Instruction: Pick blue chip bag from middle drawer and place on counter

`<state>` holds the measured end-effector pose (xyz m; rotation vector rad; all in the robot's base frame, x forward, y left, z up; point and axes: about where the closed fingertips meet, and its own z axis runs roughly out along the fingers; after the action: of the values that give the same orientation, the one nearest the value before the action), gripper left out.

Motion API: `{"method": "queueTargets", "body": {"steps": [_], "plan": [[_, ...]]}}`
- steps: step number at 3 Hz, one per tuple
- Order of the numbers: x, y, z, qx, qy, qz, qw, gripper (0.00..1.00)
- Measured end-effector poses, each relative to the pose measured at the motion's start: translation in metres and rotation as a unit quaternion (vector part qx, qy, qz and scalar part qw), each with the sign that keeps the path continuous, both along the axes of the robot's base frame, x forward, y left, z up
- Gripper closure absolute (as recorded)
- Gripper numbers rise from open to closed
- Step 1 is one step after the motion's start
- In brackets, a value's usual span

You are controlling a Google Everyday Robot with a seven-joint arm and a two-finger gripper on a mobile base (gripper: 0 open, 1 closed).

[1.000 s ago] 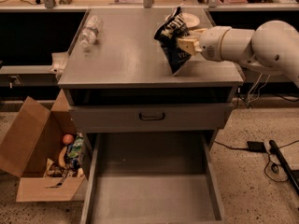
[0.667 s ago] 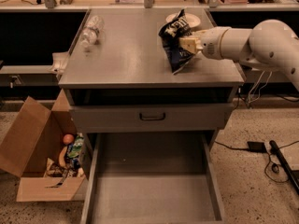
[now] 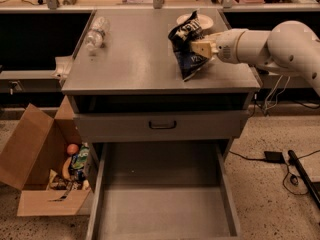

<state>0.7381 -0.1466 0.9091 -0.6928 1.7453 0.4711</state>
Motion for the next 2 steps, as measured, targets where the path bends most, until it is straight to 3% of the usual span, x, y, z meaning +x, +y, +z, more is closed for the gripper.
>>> {"method": "queueTargets", "body": {"steps": [1,2], "plan": [[0.0000,0.0000,0.0000,0.000,0.000,0.000,1.0000,0.16],[0.0000,0.0000,0.0000,0.000,0.000,0.000,1.0000,0.00]]}}
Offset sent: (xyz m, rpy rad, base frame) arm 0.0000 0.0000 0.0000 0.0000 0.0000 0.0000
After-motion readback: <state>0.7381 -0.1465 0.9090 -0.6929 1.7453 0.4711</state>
